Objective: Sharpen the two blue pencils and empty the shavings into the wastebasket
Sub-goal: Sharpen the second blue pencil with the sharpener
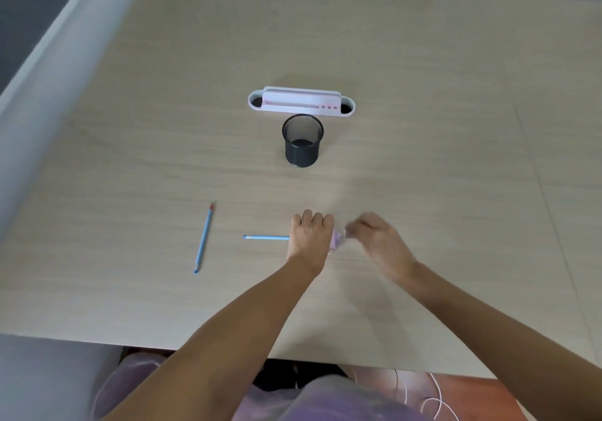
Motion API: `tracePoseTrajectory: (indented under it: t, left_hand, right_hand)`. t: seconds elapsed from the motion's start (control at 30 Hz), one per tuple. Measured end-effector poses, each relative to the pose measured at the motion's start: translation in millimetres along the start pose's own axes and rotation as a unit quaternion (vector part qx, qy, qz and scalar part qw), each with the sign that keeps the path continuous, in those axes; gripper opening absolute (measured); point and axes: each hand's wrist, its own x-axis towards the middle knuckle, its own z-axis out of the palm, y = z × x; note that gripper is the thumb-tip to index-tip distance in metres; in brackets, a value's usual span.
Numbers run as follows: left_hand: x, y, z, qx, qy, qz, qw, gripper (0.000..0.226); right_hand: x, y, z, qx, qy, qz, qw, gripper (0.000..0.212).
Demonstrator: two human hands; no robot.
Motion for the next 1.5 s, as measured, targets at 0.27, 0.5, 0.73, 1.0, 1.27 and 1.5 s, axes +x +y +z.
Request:
tracePoseTrajectory:
  t: [0.27,0.5,0.73,1.0,1.27,1.5]
  left_hand:
    - [-4,2,-1,0.04,0.026,0.002,0.999,0.042]
    - [-2,5,6,0.041,-0.003,0.009,0.999,0.035]
    - [2,5,4,0.002,-0.008,-0.002,1.0,0.047]
    - [-1,5,6,0.029,0.023,-0.013,0.999,0.039]
    - [1,6,6,0.015,0.021,0.01,1.0,0.04]
    - [2,8,-1,0.013,0.01,-0.017,1.0,0.04]
  right_hand:
    - [23,13,40,-0.044,-0.063,0.033,0.997,0.019]
    - [-40,-14,32,0.023,-0.045,0.086,0.995,0.013]
    - [24,2,-6,-0.006,-0.012,0.027,1.0,0.021]
    - [-2,-8,37,-0.044,-0.053,0.023,0.997,0.015]
    - [-16,-14,1,0.094,0.013,0.121,0.988,0.012]
    - [37,20,21,0.018,-0.011,0.076,0.997,0.008]
